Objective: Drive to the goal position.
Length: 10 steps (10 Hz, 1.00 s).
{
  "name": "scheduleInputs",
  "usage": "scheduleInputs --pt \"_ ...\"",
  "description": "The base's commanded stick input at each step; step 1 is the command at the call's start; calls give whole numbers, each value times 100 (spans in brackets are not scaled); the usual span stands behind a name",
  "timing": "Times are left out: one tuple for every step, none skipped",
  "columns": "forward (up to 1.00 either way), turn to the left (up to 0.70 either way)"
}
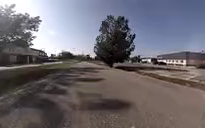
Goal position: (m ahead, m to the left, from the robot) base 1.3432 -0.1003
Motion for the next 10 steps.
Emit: scheduleInputs --pt "70 19" --pt "70 29" --pt "70 35" --pt "70 35" --pt "70 34" --pt "70 13" --pt "70 0" --pt "70 0" --pt "70 0" --pt "70 0"
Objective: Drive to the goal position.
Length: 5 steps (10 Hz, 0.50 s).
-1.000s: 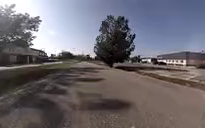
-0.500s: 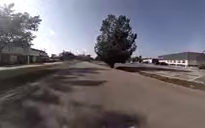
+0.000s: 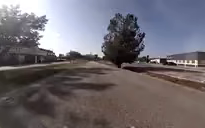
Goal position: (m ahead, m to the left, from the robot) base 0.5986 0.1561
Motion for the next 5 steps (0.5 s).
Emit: scheduleInputs --pt "70 0" --pt "70 0" --pt "70 0" --pt "70 0" --pt "46 0"
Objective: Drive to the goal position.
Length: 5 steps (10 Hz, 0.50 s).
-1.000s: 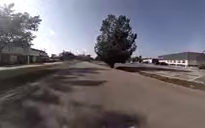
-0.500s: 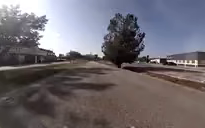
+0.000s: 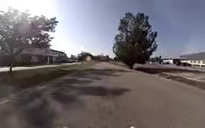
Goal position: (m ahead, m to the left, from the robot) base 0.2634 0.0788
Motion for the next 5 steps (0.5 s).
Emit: scheduleInputs --pt "0 0" --pt "0 0" --pt "0 0" --pt "0 0" --pt "0 0"
